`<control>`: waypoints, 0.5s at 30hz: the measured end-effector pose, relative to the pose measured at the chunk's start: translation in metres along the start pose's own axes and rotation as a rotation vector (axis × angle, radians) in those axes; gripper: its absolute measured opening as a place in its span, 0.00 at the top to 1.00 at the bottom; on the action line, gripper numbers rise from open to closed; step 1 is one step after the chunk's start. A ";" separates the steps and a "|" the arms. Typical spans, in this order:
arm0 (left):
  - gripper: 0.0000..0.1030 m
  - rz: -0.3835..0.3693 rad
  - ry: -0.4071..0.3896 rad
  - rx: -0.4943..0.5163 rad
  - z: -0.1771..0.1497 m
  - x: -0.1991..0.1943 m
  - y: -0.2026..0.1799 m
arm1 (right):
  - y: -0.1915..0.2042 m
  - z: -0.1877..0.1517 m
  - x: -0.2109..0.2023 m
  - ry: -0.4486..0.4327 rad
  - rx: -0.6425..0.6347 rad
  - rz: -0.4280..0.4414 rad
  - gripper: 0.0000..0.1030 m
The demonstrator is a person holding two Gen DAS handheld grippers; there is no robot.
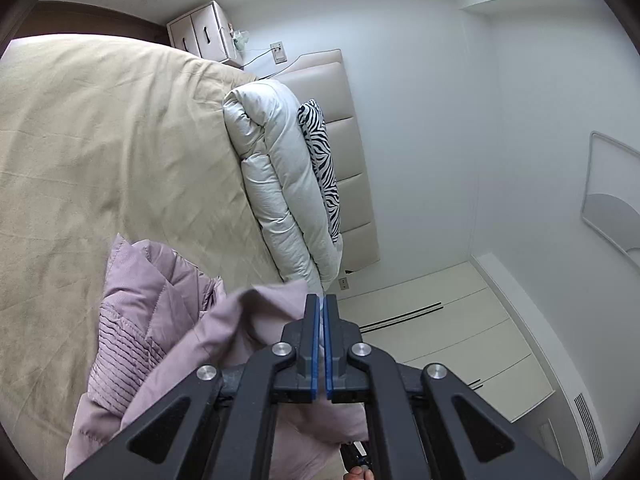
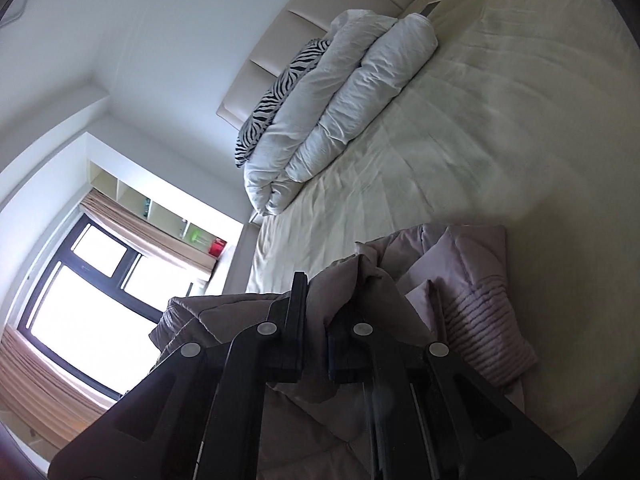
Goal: Fold large clothes
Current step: 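Lift the held side edge and fold it across the coat body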
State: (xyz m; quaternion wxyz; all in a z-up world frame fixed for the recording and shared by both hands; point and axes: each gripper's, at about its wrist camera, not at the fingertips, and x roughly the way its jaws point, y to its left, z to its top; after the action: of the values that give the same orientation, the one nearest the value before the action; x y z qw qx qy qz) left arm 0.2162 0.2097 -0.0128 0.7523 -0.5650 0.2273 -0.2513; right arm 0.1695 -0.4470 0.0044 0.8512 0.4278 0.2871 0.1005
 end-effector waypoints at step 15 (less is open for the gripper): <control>0.06 0.376 0.180 0.201 -0.005 0.075 0.067 | -0.094 0.011 0.154 0.181 0.066 -0.111 0.89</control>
State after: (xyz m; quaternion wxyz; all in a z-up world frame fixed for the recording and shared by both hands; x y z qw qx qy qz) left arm 0.2785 0.1739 -0.0827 0.8150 -0.4104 0.3687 -0.1771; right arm 0.2941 -0.4478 -0.1267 0.8114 0.4283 0.3892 0.0820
